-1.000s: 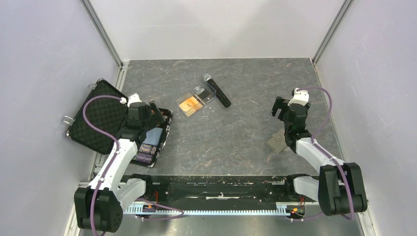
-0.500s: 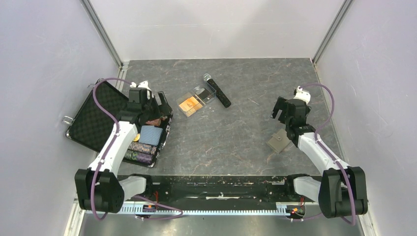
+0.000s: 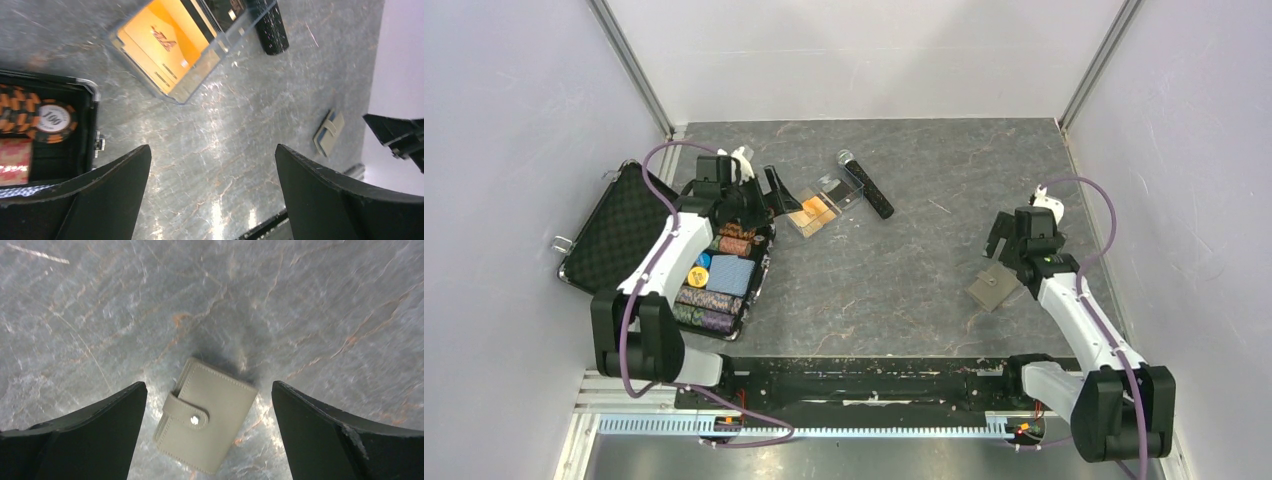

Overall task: Put the credit cards into the card holder
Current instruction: Move the card holder to the center of the board.

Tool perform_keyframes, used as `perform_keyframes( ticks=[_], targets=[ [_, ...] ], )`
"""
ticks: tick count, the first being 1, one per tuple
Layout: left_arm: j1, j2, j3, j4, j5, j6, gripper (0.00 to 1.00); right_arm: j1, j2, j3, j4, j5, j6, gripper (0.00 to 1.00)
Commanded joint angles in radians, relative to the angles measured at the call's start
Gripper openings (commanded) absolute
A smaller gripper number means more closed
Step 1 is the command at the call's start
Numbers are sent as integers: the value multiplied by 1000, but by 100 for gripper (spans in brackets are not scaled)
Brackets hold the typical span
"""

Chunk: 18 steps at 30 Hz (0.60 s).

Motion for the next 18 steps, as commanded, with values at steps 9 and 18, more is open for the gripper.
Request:
perform_keyframes(
  ticks=[9,18],
  targets=[
    [-80,59,14,46,210,-50,100,-202,56,-92,-92,-363,102,93],
    [-92,76,13,60,248,-49,100,-235,130,-187,60,-566,42,81]
  ],
)
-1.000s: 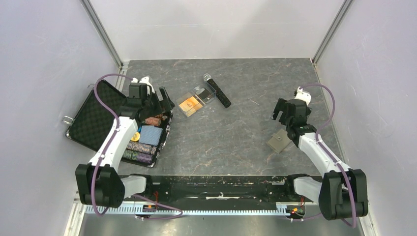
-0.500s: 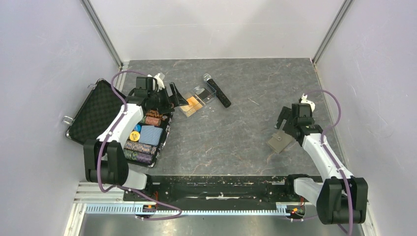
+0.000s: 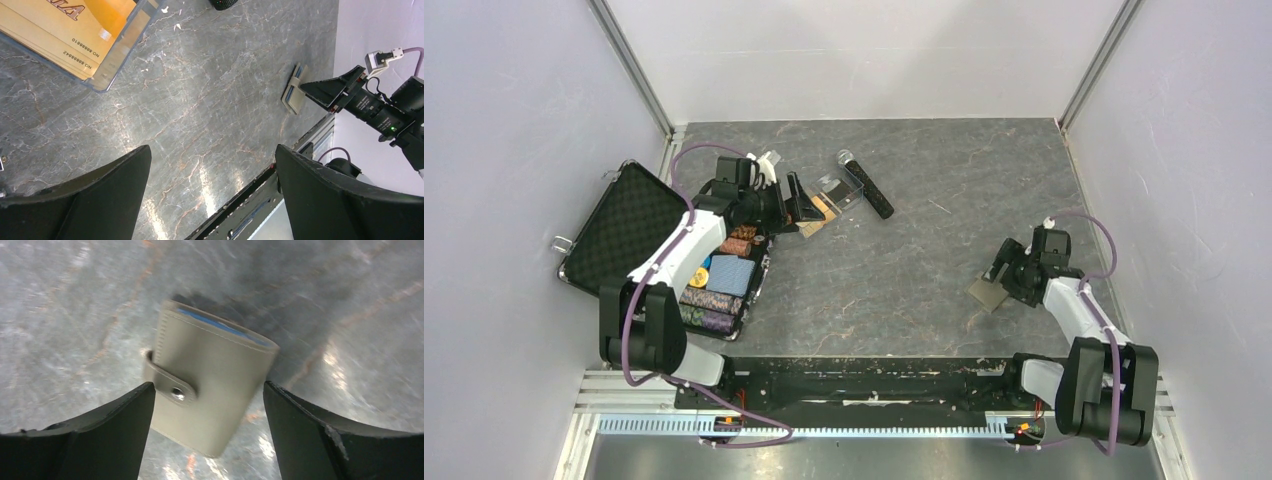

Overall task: Put the credit cards into the card holder
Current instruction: Move the card holder to the center of the board.

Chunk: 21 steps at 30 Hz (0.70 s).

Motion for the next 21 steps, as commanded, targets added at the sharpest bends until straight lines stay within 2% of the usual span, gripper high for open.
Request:
perform_keyframes(
  ticks=[1,4,8,14,18,21],
  targets=[
    [-2,8,14,38,55,-29,100,-1,64,-51,125,-179,-38,78],
    [-2,10,18,38,65,-25,100,10,104,-66,188,-234,-40,71],
    [-3,15,22,38,88,-19,100,125,189,-24,215,-227,-55,65],
    [-11,16,17,37,108,-22,100,351,328,74,257,-220,8,63],
    [-23,15,18,19,109,-18,100,407,383,118,308,-259,82,63],
    [-47,18,20,-1,108,-11,100,407,389,161,251,-230,50,64]
  ],
)
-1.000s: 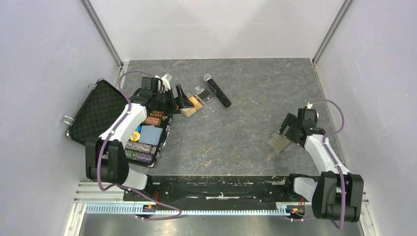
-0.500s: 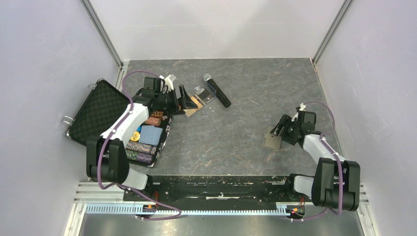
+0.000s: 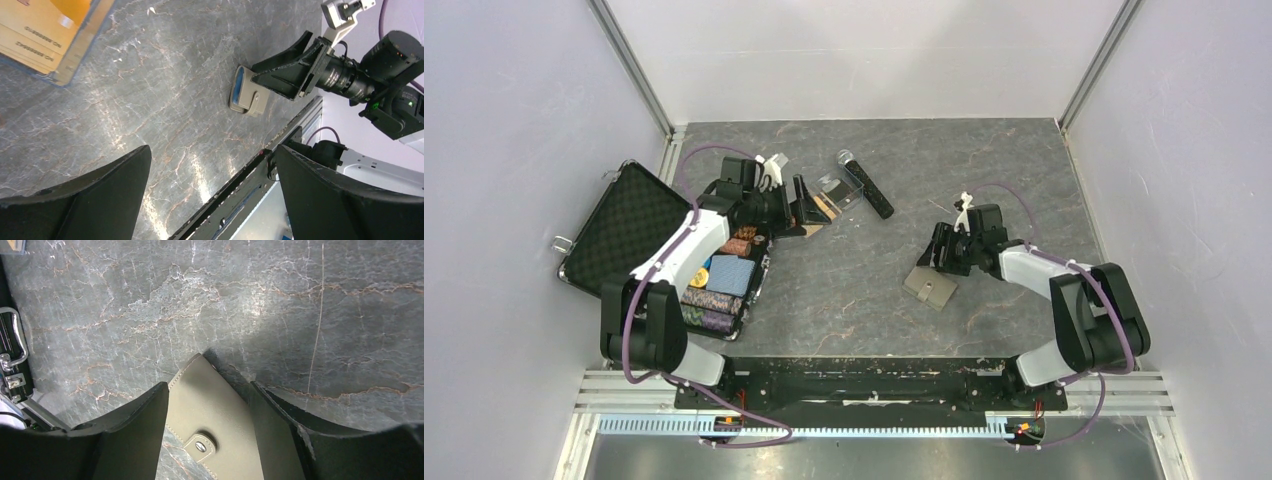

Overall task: Put the credit cards into the card holder
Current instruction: Move the card holder to the center of the board.

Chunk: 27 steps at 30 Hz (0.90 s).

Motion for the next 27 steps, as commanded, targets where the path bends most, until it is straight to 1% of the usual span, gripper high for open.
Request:
perform_keyframes(
  ticks=[1,4,8,12,13,16,19,21,27],
  targets=[
    [-40,7,20,-9,28,-9,100,5,41,44,-144,43,-17,64],
    [-81,16,16,-14,11,-12,100,2,45,68,-230,64,-105,64],
    [-167,65,31,-15,7,-21,99,-17,10,36,-296,61,-178,64],
    [-266,143,72,-23,18,-30,97,-80,-56,-46,-303,-19,-201,63],
    [-286,164,82,-23,25,-32,96,-89,-70,-70,-298,-56,-198,61],
    [-319,214,115,-36,43,-30,95,-94,-106,-154,-237,-174,-155,56],
    [-332,239,127,-37,45,-33,95,-92,-146,-249,-108,-279,-55,52],
    [-334,248,128,-36,40,-37,95,-87,-161,-295,-35,-306,-12,52],
    [-337,263,112,-21,33,-54,94,-59,-133,-297,21,-306,24,50]
  ],
)
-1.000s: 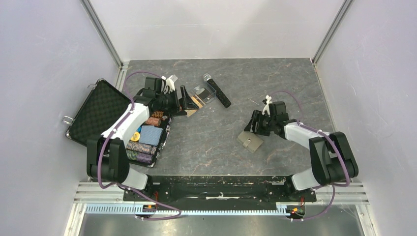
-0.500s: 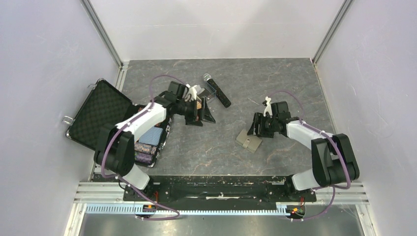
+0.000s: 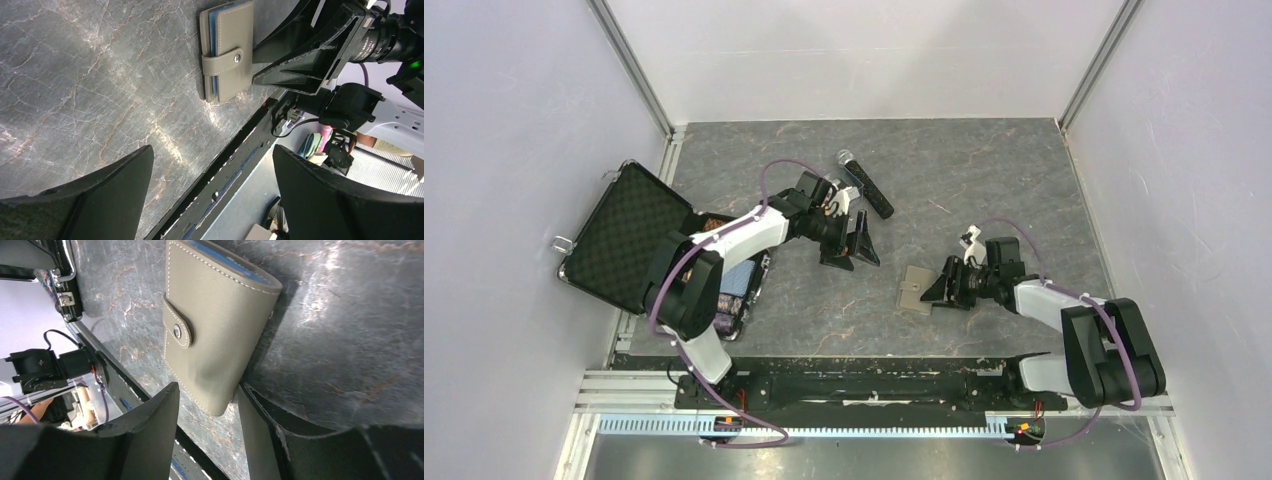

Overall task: Put the credit cards into the card holder
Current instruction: Move the card holder to the center of the board.

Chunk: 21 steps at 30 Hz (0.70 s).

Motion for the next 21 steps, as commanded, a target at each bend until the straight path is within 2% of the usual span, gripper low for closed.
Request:
perform_keyframes(
  ticks=[1,3,7,13,18,21],
  targets=[
    [-2,16,26,10,25,-44,94,23,44,-27,-17,59,21,50],
    [-2,27,24,10,27,-44,93,23,54,6,-81,150,-5,52],
    [-2,62,30,9,59,-42,87,22,84,60,-100,215,-31,57],
    [-3,120,44,-22,39,-28,79,57,230,162,-41,137,-30,56],
    [0,160,76,-93,-10,11,75,147,312,203,90,53,89,53],
    [6,176,75,-103,-27,17,75,168,312,245,56,83,94,53]
  ],
)
